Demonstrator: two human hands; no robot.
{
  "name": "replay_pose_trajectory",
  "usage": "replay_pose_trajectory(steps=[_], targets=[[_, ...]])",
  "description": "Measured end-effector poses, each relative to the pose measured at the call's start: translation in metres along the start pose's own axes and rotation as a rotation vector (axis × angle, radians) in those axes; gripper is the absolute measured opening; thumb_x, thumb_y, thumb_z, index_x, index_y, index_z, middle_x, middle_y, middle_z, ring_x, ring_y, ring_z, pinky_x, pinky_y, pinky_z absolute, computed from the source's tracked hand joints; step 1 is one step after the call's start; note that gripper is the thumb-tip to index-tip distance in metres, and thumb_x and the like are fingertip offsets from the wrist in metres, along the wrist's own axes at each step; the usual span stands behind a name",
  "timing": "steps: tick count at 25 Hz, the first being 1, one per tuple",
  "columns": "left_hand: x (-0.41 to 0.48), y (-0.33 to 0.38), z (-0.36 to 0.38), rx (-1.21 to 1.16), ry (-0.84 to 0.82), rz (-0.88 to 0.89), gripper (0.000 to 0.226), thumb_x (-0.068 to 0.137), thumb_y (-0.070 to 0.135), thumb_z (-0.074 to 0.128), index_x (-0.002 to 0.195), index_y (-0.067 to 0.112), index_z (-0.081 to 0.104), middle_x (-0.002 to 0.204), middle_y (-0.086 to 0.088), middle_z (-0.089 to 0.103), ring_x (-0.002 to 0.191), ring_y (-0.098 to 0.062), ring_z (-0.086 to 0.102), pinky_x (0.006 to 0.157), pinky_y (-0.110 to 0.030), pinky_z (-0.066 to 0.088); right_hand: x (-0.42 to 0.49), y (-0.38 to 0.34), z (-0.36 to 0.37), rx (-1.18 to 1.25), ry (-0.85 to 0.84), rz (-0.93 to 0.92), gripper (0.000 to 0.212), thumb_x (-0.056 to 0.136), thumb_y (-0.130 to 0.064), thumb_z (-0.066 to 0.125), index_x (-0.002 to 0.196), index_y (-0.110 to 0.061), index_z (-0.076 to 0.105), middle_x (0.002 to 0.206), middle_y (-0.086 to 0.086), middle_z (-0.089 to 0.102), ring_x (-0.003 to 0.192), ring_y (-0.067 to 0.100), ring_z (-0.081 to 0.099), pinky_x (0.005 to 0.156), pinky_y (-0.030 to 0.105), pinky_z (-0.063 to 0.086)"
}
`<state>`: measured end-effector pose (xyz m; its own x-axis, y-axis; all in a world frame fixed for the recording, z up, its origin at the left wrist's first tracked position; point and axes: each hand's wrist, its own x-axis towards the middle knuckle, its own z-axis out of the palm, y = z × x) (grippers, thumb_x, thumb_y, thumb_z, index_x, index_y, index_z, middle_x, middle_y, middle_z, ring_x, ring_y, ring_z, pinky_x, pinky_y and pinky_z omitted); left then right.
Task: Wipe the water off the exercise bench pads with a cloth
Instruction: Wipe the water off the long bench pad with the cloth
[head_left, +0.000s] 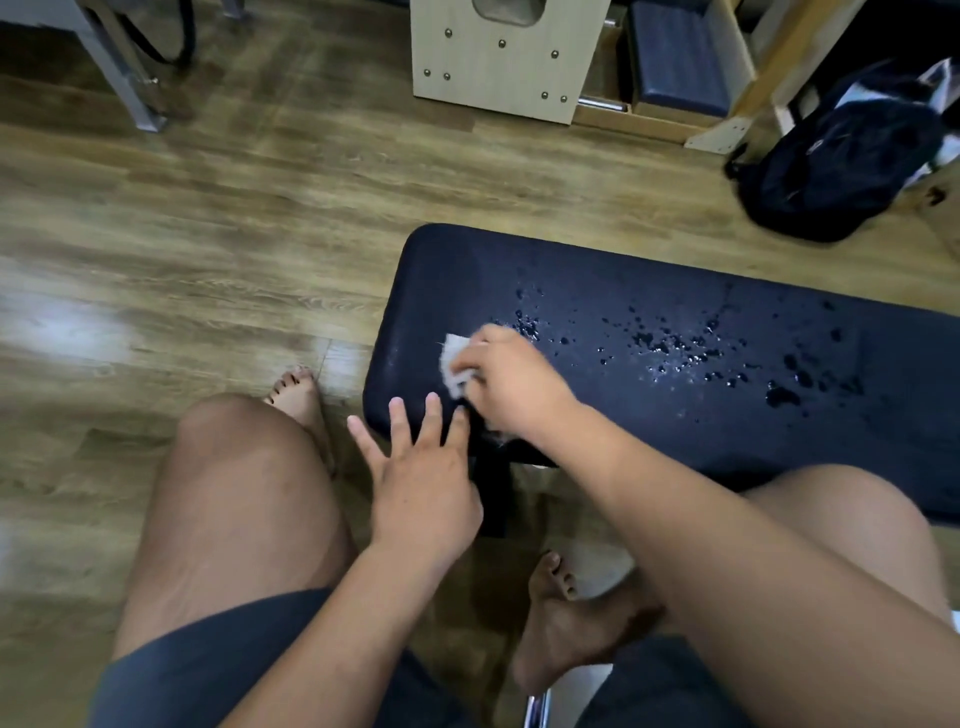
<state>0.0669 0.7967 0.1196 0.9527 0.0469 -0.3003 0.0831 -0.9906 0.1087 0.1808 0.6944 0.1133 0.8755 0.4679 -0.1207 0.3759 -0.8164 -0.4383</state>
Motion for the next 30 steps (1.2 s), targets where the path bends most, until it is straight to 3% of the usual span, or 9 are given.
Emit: replay_pose_trajectory(steps=[4, 7, 11, 16, 19, 24, 26, 30], targets=[[0.001, 0.007, -0.002, 0.028, -0.009, 0.003, 0.076, 0.093, 0.033, 0.043, 0.156, 0.025, 0.003, 0.165, -0.012, 0.001, 0.147, -0.048, -0.005, 0.109, -0.072, -0.012, -0.07, 0.08, -0.034, 0.009, 0.174, 0.29, 0.015, 0.078, -0.013, 0.065, 0.086, -0.022, 0.074, 0.1, 0.003, 0.062, 0.092, 0.027, 0.061, 0.082, 0.035, 0.051], [0.002, 0.001, -0.001, 0.023, 0.002, 0.025, 0.075, 0.094, 0.033, 0.042, 0.156, 0.027, 0.001, 0.165, -0.009, 0.001, 0.148, -0.046, -0.005, 0.109, -0.073, -0.012, -0.088, 0.091, -0.036, -0.033, 0.244, 0.417, 0.018, 0.08, -0.01, 0.061, 0.089, -0.02, 0.072, 0.1, 0.0, 0.06, 0.092, 0.026, 0.059, 0.078, 0.03, 0.047], [0.001, -0.004, -0.001, 0.01, -0.008, 0.035, 0.075, 0.093, 0.032, 0.042, 0.156, 0.028, 0.002, 0.166, -0.004, 0.0, 0.149, -0.042, -0.006, 0.108, -0.073, -0.013, -0.048, 0.047, -0.003, -0.147, 0.326, 0.347, 0.02, 0.082, -0.012, 0.051, 0.095, -0.017, 0.066, 0.105, 0.009, 0.057, 0.101, 0.033, 0.05, 0.08, 0.035, 0.044], [0.002, -0.004, -0.009, -0.015, 0.008, -0.005, 0.07, 0.089, 0.025, 0.043, 0.155, 0.025, 0.02, 0.164, 0.0, 0.018, 0.151, -0.035, 0.005, 0.11, -0.074, -0.006, -0.004, -0.02, 0.028, -0.087, 0.197, 0.076, 0.029, 0.085, -0.012, 0.052, 0.109, -0.018, 0.066, 0.121, 0.005, 0.055, 0.11, 0.029, 0.046, 0.09, 0.038, 0.04], [0.005, -0.005, -0.016, -0.097, 0.072, -0.03, 0.066, 0.09, 0.024, 0.043, 0.153, 0.029, 0.026, 0.161, 0.004, 0.026, 0.151, -0.026, 0.011, 0.112, -0.071, -0.004, -0.033, 0.023, 0.007, -0.015, 0.178, -0.03, 0.026, 0.081, -0.008, 0.056, 0.099, -0.017, 0.072, 0.114, 0.005, 0.061, 0.102, 0.031, 0.052, 0.083, 0.038, 0.05], [0.012, 0.016, -0.009, -0.061, 0.074, 0.105, 0.062, 0.097, 0.034, 0.039, 0.155, 0.027, 0.018, 0.165, 0.002, 0.011, 0.152, -0.025, -0.002, 0.112, -0.07, -0.007, -0.115, 0.077, -0.01, -0.278, 0.156, -0.143, 0.031, 0.075, 0.0, 0.067, 0.101, -0.016, 0.066, 0.114, 0.005, 0.06, 0.086, 0.031, 0.057, 0.058, 0.037, 0.053], [0.013, 0.016, -0.003, -0.027, 0.041, 0.13, 0.065, 0.098, 0.035, 0.038, 0.156, 0.026, 0.012, 0.166, 0.0, 0.005, 0.152, -0.027, -0.005, 0.111, -0.071, -0.006, -0.106, 0.085, -0.012, -0.311, 0.163, -0.198, 0.031, 0.074, 0.002, 0.069, 0.101, -0.015, 0.067, 0.112, 0.006, 0.062, 0.083, 0.031, 0.057, 0.06, 0.033, 0.053], [0.014, 0.011, 0.001, -0.054, 0.059, 0.148, 0.068, 0.097, 0.034, 0.04, 0.156, 0.026, 0.01, 0.166, 0.0, 0.004, 0.152, -0.027, -0.007, 0.11, -0.072, -0.01, -0.04, 0.099, -0.02, -0.282, 0.254, -0.089, 0.027, 0.077, 0.004, 0.065, 0.098, -0.012, 0.07, 0.11, 0.011, 0.065, 0.084, 0.036, 0.057, 0.069, 0.036, 0.052]])
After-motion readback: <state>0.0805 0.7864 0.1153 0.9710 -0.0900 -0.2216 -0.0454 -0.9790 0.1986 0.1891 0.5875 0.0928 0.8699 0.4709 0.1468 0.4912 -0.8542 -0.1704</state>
